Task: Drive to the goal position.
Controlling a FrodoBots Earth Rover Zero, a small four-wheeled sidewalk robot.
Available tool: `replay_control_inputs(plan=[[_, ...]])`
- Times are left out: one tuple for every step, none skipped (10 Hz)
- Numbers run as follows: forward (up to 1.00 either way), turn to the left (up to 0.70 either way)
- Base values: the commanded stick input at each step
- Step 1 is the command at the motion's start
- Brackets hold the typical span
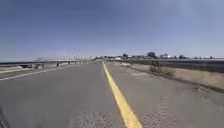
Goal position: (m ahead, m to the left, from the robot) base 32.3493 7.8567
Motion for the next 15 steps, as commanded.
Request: replay_control_inputs(plan=[[0.85,0.00],[0.85,0.02],[0.85,0.18],[0.85,0.34],[0.85,0.34],[0.85,0.00],[0.85,0.00],[0.85,0.00],[0.85,0.00],[0.85,0.00],[0.85,0.00],[0.85,0.00],[0.85,0.00],[0.85,0.00],[0.85,0.00]])
